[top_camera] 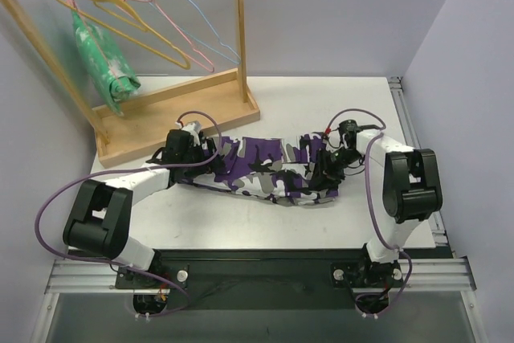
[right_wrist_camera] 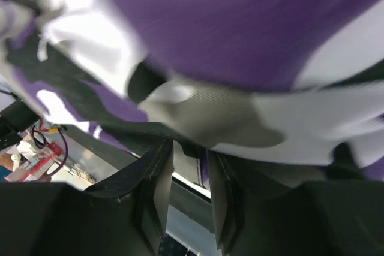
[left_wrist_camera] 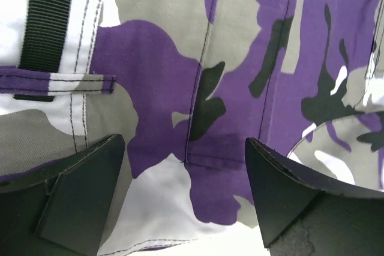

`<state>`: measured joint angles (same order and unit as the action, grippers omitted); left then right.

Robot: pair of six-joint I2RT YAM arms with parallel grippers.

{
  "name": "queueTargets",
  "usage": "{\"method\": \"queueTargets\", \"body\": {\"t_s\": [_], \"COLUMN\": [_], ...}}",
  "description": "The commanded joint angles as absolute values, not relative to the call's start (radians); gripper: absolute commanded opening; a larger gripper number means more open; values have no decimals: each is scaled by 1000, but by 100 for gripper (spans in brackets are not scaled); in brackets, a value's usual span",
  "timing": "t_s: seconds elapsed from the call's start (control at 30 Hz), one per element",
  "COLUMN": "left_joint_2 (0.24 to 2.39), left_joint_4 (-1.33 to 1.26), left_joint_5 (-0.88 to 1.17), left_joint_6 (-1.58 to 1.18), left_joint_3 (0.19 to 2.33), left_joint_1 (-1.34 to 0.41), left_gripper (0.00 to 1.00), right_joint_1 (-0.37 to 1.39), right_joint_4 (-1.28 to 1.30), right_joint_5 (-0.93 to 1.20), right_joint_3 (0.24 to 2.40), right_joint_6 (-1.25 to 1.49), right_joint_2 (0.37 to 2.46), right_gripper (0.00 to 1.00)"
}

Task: Place the trousers on the hanger
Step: Fold the trousers at the center of the board.

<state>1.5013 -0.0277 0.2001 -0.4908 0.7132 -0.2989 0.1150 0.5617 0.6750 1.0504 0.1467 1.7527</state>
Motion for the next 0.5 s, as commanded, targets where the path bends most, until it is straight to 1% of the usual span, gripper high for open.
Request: {"method": "queueTargets", "body": {"t_s": [0.0, 0.2, 0.37, 0.47], "left_joint_2": [1513, 1451, 1312, 1211], "left_joint_4": [-48, 57, 181, 276], "left_joint_5": [100, 48, 8, -43], "left_joint_6": [-538, -525, -494, -448], "left_joint_3": [698, 736, 773, 813], "left_joint_1": [-298, -298, -334, -397], "left_gripper": [93, 94, 95, 95], "right_joint_1": [114, 117, 117, 117], "right_joint_4": [661, 693, 718, 726], "right_joint_5": [539, 468, 485, 503], "right_joint_3": [1064, 1094, 1127, 1169], "right_joint_6": [158, 150, 150, 149], "right_joint_2": [1821, 1870, 1856, 1839], "right_gripper": [29, 29, 29, 29]}}
